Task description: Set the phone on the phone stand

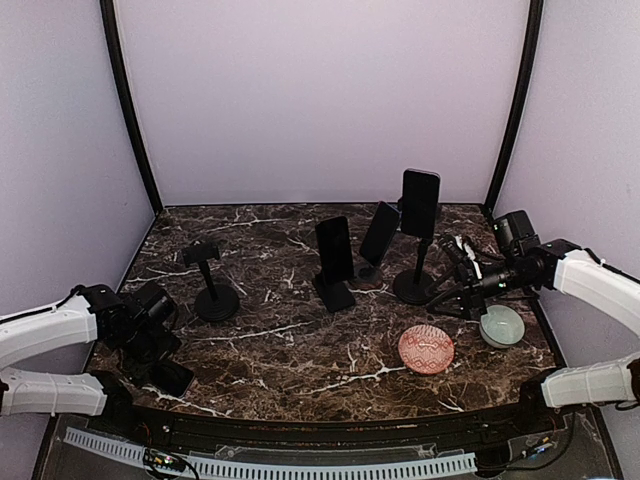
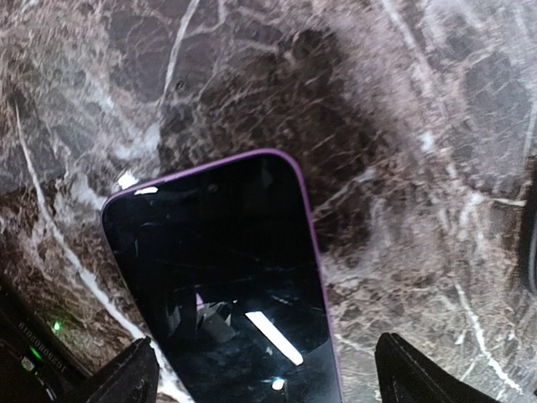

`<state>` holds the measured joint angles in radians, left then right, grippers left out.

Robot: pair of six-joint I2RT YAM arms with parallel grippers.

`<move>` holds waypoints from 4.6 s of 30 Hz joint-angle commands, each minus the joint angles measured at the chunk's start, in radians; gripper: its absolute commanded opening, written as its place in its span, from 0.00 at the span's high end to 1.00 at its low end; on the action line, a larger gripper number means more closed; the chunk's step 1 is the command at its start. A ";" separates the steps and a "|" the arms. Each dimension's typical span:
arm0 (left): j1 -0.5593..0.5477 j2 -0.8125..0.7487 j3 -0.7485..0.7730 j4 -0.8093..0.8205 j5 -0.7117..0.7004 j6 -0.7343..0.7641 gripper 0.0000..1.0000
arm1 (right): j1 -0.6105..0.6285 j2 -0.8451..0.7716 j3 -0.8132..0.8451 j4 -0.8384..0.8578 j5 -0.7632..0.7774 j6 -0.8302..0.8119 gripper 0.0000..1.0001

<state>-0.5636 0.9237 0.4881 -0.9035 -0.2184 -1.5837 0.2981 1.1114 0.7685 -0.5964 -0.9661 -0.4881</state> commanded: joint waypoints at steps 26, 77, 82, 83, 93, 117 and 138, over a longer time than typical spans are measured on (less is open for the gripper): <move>0.069 0.086 -0.007 0.061 0.132 0.036 0.40 | 0.003 -0.003 0.004 0.031 0.029 -0.002 0.42; -0.705 0.627 1.049 0.768 -0.945 1.125 1.00 | 0.242 0.523 0.829 0.043 -0.060 0.460 0.46; -0.702 0.630 1.061 0.874 -0.951 1.218 1.00 | 0.315 0.530 0.844 0.116 -0.011 0.496 0.44; -0.701 0.640 1.083 0.844 -0.949 1.211 1.00 | 0.329 0.536 0.850 0.119 0.003 0.498 0.44; -0.682 0.614 1.111 0.729 -0.850 0.997 1.00 | 0.409 0.569 0.907 0.137 0.126 0.489 0.45; -0.599 0.603 1.082 0.523 -0.686 0.613 0.77 | 0.472 0.598 0.930 0.187 0.205 0.551 1.00; -0.421 0.171 0.488 1.197 -0.067 1.167 0.03 | 0.388 0.529 0.871 0.161 -0.048 0.450 1.00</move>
<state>-1.0302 1.1400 1.0321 0.1116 -0.5678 -0.5896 0.6872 1.7077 1.6573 -0.4774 -0.8467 0.0383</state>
